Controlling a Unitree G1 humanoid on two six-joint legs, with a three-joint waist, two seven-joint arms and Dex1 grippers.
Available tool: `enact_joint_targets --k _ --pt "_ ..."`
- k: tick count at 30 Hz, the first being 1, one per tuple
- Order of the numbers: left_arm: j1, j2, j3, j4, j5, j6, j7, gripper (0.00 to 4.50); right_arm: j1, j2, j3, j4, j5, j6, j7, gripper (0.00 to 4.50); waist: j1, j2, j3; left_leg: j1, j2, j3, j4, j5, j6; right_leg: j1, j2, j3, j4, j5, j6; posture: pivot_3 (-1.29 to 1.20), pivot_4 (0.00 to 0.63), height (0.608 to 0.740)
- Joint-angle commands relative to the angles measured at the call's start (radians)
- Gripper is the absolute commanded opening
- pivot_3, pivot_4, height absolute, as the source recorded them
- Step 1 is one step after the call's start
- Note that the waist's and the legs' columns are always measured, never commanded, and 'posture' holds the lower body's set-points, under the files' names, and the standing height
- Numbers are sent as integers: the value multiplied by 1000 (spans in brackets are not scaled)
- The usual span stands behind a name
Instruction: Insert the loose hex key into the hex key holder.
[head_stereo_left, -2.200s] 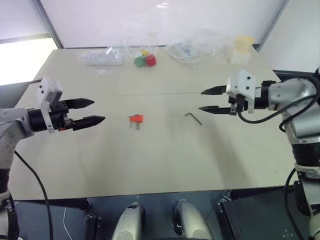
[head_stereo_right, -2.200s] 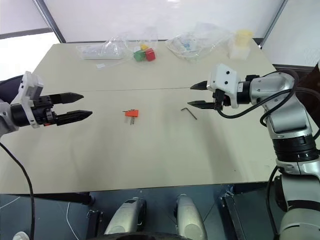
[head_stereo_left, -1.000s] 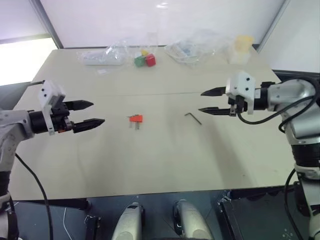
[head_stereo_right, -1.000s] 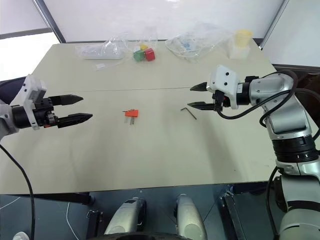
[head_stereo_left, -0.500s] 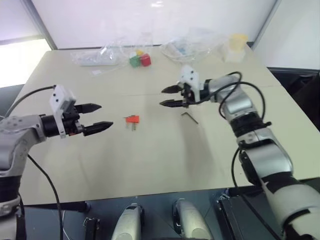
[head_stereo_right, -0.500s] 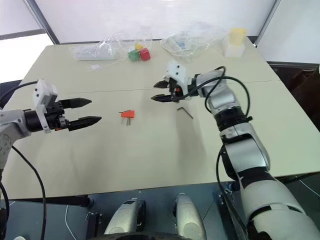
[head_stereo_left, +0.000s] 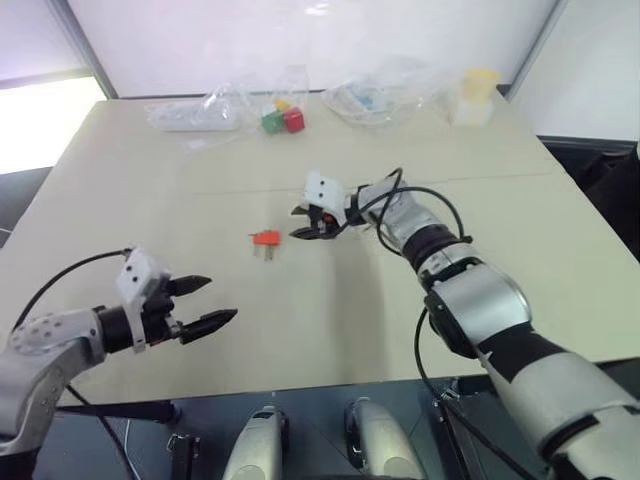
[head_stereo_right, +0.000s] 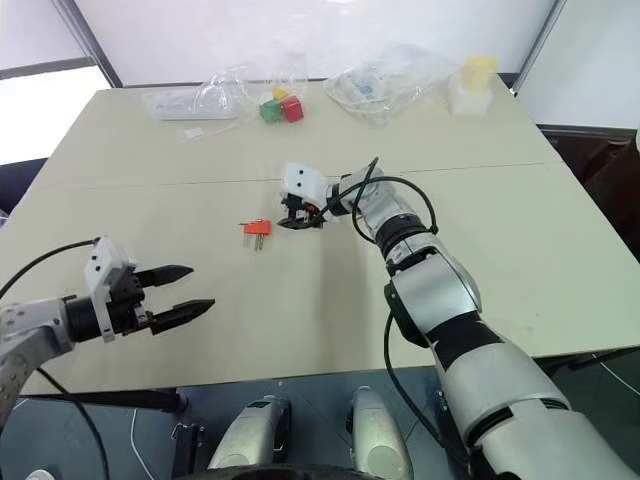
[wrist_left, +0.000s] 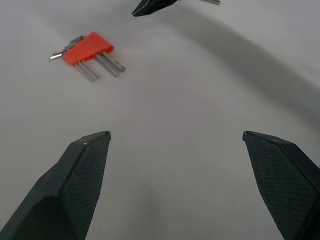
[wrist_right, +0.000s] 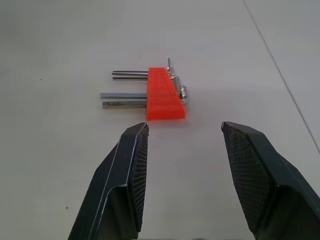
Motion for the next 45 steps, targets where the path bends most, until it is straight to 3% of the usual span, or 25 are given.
enact_joint_targets --k 1,10,33,37,45 --pt "26 0 51 -39 -2 -21 17 4442 -36 17 -6 1 -34 -29 -73 2412 -1 0 0 0 0 0 0 0 0 0 0 0 0 -2 -3 0 150 740" --pt "57 -21 43 -79 -3 -24 59 4442 -31 56 -33 15 -61 -24 -141 2412 -3 0 0 0 0 1 0 0 0 0 0 0 0 0 0 0 150 740" --pt "112 -33 64 -133 -16 -33 106 4442 21 102 -33 19 -116 -32 -157 2412 -4 0 0 0 0 0 0 0 0 0 1 0 0 0 0 0 150 740" --pt "122 -38 55 -144 -14 -35 115 4442 24 105 -27 20 -134 -42 -242 2412 -4 0 0 0 0 0 0 0 0 0 1 0 0 0 0 0 150 740" --pt "127 -32 52 -145 -12 -38 113 4442 45 114 -29 20 -148 -53 -280 2412 -4 0 0 0 0 0 0 0 0 0 1 0 0 -1 -3 0 150 740"
